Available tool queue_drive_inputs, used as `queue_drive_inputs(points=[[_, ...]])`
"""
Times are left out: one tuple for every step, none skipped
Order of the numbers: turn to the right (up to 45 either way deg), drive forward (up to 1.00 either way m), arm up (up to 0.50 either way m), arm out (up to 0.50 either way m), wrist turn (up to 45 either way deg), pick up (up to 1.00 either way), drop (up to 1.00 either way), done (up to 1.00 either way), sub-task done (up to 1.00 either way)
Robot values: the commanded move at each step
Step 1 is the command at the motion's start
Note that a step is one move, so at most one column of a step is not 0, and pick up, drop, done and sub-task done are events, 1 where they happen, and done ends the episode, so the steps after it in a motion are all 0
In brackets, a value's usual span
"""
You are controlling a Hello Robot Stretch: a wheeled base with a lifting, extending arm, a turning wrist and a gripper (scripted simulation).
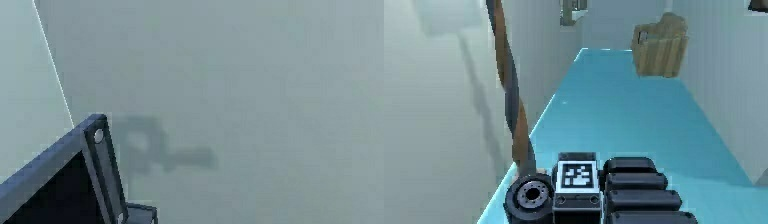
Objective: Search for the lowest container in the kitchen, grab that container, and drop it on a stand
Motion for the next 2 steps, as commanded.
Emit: queue_drive_inputs(points=[[-45.0, 0.00, 0.00, 0.00, 0.0, 0.00, 0.00, 0.00, 0.00], [-27.0, 0.00, 0.00, 0.00, 0.0, 0.00, 0.00, 0.00, 0.00]])
